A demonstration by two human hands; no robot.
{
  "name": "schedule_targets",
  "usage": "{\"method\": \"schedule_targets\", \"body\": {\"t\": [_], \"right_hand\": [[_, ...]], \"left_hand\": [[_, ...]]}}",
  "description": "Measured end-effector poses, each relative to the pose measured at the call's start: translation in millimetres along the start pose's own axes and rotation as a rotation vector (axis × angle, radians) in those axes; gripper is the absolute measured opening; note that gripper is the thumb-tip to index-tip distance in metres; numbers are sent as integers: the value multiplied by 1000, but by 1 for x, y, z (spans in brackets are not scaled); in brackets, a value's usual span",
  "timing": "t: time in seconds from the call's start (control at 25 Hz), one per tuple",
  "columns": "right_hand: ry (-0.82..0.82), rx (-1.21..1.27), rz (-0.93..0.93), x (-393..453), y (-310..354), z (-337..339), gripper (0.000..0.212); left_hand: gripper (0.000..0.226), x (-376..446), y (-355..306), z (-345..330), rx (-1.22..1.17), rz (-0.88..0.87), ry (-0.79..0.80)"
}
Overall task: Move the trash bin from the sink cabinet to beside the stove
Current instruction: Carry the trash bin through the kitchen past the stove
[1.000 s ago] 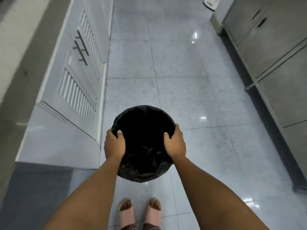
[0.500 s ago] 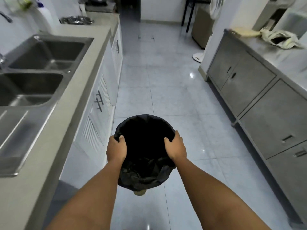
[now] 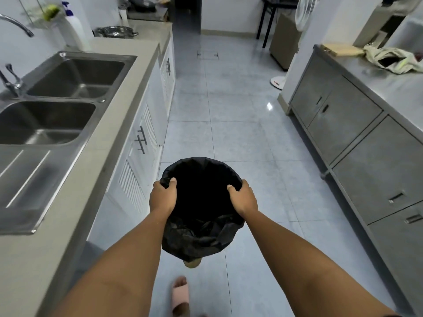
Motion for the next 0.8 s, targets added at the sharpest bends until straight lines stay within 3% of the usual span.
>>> {"method": "schedule_targets", "body": {"t": [0.32, 0.8], "right_hand": [[18, -17, 7, 83, 51, -6, 75], [-18, 26, -23, 251, 154, -14, 73]], "left_hand": [[66, 80, -32, -15, -47, 36, 9], [64, 260, -138, -45, -34, 11, 78]]}}
Point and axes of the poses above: each hand's wrist, its own x-axis towards the middle knuckle, its own z-axis out of the back of the hand, y = z × x, the point moved 8 cm from there along x, towards the middle knuckle, and after that the axes turned 2 degrees about y, right-handed, at the moved point
